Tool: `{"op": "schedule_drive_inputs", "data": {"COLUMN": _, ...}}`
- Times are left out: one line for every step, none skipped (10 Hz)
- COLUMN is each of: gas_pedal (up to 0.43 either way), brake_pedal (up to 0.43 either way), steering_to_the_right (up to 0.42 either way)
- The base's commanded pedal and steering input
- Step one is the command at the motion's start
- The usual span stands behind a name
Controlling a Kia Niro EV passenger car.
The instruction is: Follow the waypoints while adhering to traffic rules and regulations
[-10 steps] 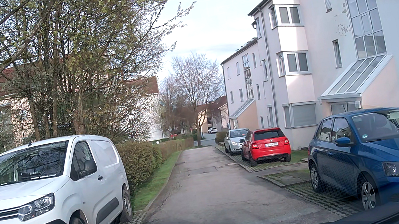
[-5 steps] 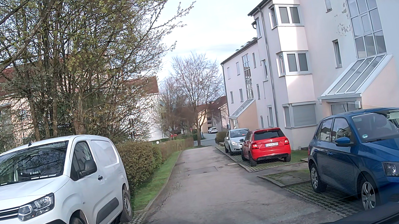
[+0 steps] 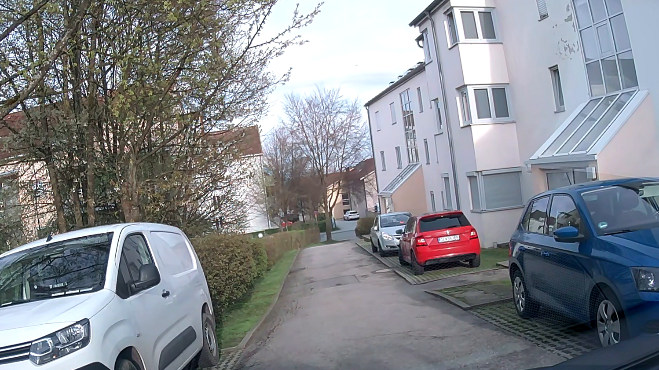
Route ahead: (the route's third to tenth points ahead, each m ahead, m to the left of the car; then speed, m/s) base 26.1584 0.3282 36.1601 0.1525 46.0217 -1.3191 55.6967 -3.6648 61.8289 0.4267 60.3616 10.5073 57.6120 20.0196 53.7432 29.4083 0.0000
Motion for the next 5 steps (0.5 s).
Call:
{"op": "schedule_drive_inputs", "data": {"gas_pedal": 0.000, "brake_pedal": 0.622, "steering_to_the_right": 0.006}}
{"op": "schedule_drive_inputs", "data": {"gas_pedal": 0.000, "brake_pedal": 0.622, "steering_to_the_right": 0.006}}
{"op": "schedule_drive_inputs", "data": {"gas_pedal": 0.000, "brake_pedal": 0.622, "steering_to_the_right": 0.006}}
{"op": "schedule_drive_inputs", "data": {"gas_pedal": 0.000, "brake_pedal": 0.622, "steering_to_the_right": 0.006}}
{"op": "schedule_drive_inputs", "data": {"gas_pedal": 0.000, "brake_pedal": 0.622, "steering_to_the_right": 0.006}}
